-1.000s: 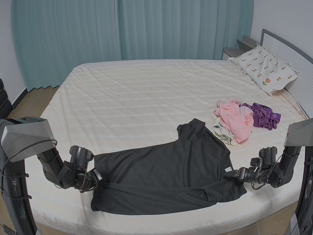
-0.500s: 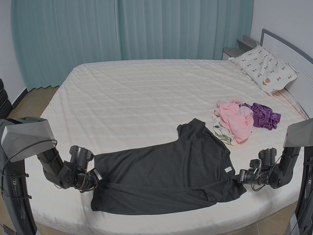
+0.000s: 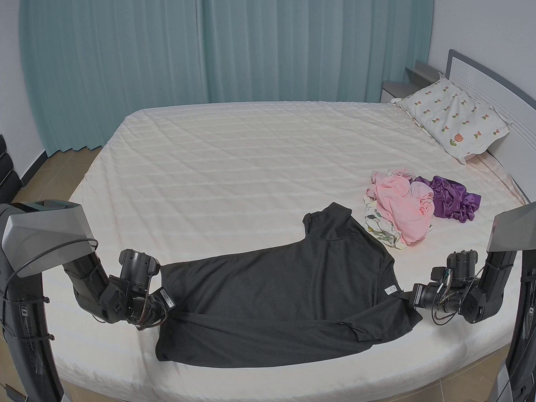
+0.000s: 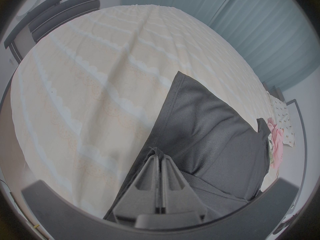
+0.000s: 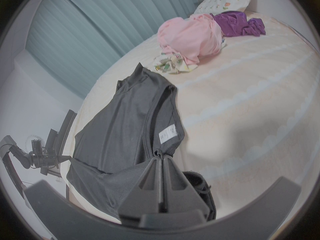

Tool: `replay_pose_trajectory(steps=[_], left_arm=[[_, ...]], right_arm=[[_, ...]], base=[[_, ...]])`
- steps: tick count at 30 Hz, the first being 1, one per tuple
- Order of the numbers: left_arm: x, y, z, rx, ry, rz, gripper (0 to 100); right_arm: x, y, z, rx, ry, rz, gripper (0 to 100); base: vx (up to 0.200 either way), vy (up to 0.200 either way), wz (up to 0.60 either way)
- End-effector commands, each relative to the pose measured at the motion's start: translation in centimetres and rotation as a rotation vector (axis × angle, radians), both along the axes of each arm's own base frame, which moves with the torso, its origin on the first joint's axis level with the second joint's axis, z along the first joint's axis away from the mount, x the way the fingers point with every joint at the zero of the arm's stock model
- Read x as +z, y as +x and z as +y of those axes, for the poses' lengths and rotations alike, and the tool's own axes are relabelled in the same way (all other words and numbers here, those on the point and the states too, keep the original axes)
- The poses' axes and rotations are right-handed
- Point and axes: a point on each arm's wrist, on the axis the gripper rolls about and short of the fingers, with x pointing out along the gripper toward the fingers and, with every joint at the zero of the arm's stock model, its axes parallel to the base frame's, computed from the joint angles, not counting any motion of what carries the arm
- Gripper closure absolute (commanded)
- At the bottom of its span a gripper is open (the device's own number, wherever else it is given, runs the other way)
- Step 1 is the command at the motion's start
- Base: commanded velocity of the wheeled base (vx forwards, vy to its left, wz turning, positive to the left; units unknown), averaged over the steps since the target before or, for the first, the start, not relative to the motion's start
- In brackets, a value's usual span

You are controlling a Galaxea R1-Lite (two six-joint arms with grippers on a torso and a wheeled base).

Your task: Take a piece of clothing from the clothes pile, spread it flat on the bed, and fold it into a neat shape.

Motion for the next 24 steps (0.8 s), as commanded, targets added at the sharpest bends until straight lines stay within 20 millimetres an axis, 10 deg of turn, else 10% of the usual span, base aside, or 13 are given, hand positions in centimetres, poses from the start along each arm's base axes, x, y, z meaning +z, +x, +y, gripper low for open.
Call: replay_pose_trajectory(steps=[1, 24], left_arm=[[0.1, 0.0, 0.1, 0.003, 0.0, -0.002, 100], [0.0, 0.2, 1.0, 0.063, 0.044, -0.004, 100]], right_arm=[[0.4, 0.3, -0.4, -0.017, 0.006, -0.025, 100], [0.2, 2.5, -0.2, -0.041, 0.031, -0.108, 100]], base=[[0.0, 0.0, 0.0], [0.0, 0.0, 0.0]])
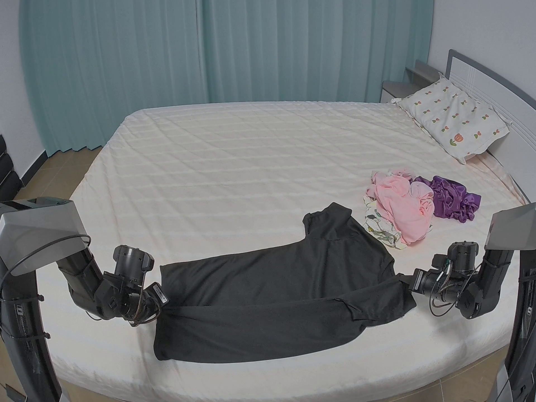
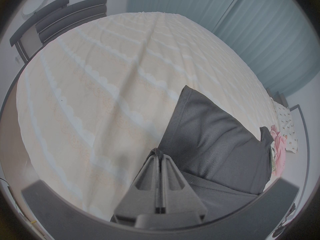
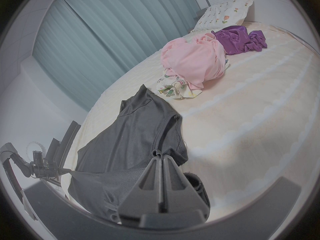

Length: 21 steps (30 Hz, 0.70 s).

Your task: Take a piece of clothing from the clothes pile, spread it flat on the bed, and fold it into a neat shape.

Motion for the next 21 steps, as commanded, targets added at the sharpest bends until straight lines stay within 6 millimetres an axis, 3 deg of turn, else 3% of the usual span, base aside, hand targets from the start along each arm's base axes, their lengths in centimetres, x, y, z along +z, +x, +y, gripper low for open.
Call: replay_pose_trajectory(steps=[1, 11, 12, 13, 14, 21], left_arm=[[-0.7, 0.1, 0.0, -0.001, 0.003, 0.015, 100], [-1.1, 0.2, -0.3, -0.014, 0.008, 0.026, 100], [-1.0, 0.5, -0.5, -0.018, 0.008, 0.021, 0], [-1.1, 0.5, -0.5, -0.018, 0.008, 0.021, 0], [-1.1, 0.5, -0.5, -0.018, 0.008, 0.021, 0], [-1.2, 0.5, -0.5, -0.015, 0.007, 0.022, 0]], right_arm=[[-0.5, 0.4, 0.0, 0.0, 0.0, 0.001, 100], [-1.7, 0.8, 0.6, 0.018, 0.0, 0.018, 100], [-1.9, 0.8, 0.8, 0.025, 0.0, 0.024, 100], [-2.1, 0.8, 0.9, 0.027, 0.0, 0.029, 100], [-2.1, 0.8, 0.9, 0.027, 0.0, 0.029, 0], [-1.7, 0.9, 0.8, 0.011, 0.026, 0.024, 0]], base=[[0.0, 0.0, 0.0], [0.0, 0.0, 0.0], [0.0, 0.0, 0.0], [0.0, 0.0, 0.0], [0.0, 0.0, 0.0], [0.0, 0.0, 0.0]])
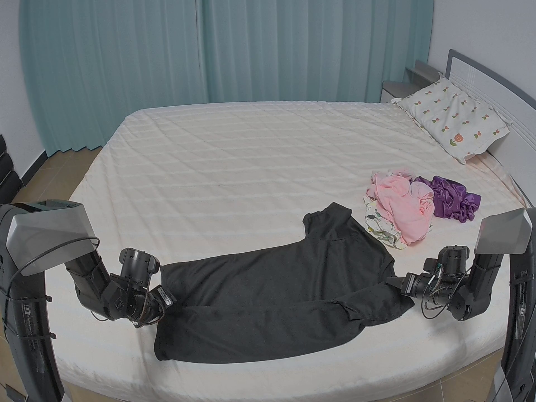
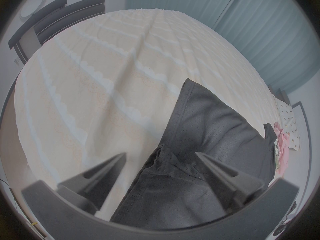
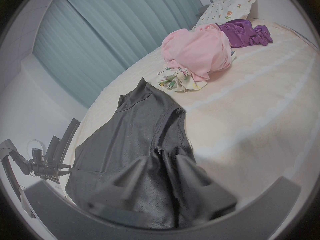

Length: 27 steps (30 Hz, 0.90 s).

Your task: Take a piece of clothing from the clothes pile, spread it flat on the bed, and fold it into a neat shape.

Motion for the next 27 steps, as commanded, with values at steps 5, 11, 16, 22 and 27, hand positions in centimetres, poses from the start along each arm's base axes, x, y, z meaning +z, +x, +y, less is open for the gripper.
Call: replay_pose_trajectory(steps=[5, 11, 16, 22, 27], left_arm=[[0.2, -0.1, 0.2, 0.005, -0.017, -0.005, 0], [1.0, -0.2, 0.2, 0.031, -0.072, -0.02, 0], [0.9, -0.2, 0.0, 0.032, -0.08, -0.016, 0], [0.8, -0.2, 0.0, 0.031, -0.079, -0.012, 0], [0.8, -0.2, 0.0, 0.031, -0.079, -0.012, 0]], right_arm=[[1.8, 0.1, -0.3, -0.126, 0.177, 0.004, 0], [2.8, -0.6, -0.3, -0.164, 0.254, 0.029, 0], [3.1, -0.8, -0.1, -0.186, 0.307, 0.043, 0], [2.9, -1.0, 0.0, -0.195, 0.321, 0.058, 0], [2.7, -1.0, 0.2, -0.19, 0.32, 0.063, 0]], base=[[0.0, 0.0, 0.0], [0.0, 0.0, 0.0], [0.0, -0.2, 0.0], [0.0, -0.2, 0.0], [0.0, -0.16, 0.0]])
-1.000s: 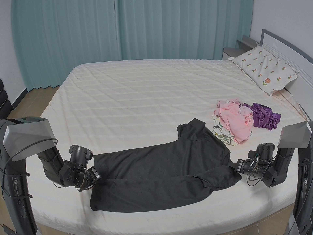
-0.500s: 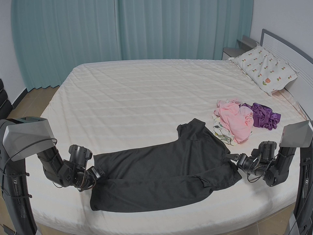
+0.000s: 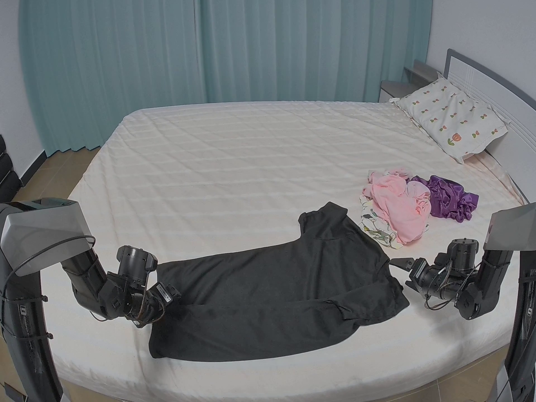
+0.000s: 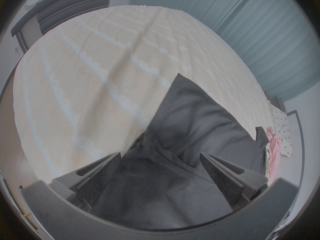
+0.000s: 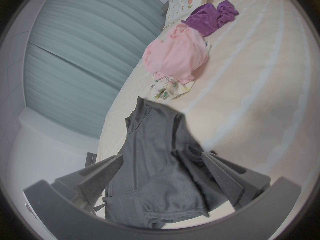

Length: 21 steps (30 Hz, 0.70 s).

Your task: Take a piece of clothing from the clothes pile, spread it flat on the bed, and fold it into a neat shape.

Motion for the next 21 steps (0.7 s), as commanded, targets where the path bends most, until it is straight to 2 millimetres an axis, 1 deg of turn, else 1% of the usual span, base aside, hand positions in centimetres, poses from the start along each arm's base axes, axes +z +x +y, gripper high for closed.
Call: replay_pose_trajectory(steps=[1, 11, 12, 17, 21], left_arm=[[-0.02, 0.02, -0.02, 0.0, 0.0, -0.001, 0], [0.08, 0.12, 0.01, 0.003, -0.002, -0.01, 0], [0.1, 0.19, 0.14, 0.013, -0.008, -0.011, 0], [0.1, 0.25, 0.08, 0.02, -0.015, -0.013, 0], [0.08, 0.16, 0.2, 0.024, -0.014, -0.01, 0]], right_arm=[[-0.02, -0.04, 0.17, 0.005, 0.0, 0.001, 0], [-0.18, -0.23, 0.56, 0.016, -0.003, 0.008, 0], [-0.38, -0.29, 0.95, 0.023, -0.006, 0.01, 0], [-0.65, -0.57, 1.13, 0.031, -0.012, 0.001, 0], [-0.67, -0.6, 1.13, 0.031, -0.013, 0.002, 0]], base=[[0.0, 0.0, 0.0], [0.0, 0.0, 0.0], [0.2, 0.0, 0.0], [0.2, 0.0, 0.0], [0.0, 0.0, 0.0]])
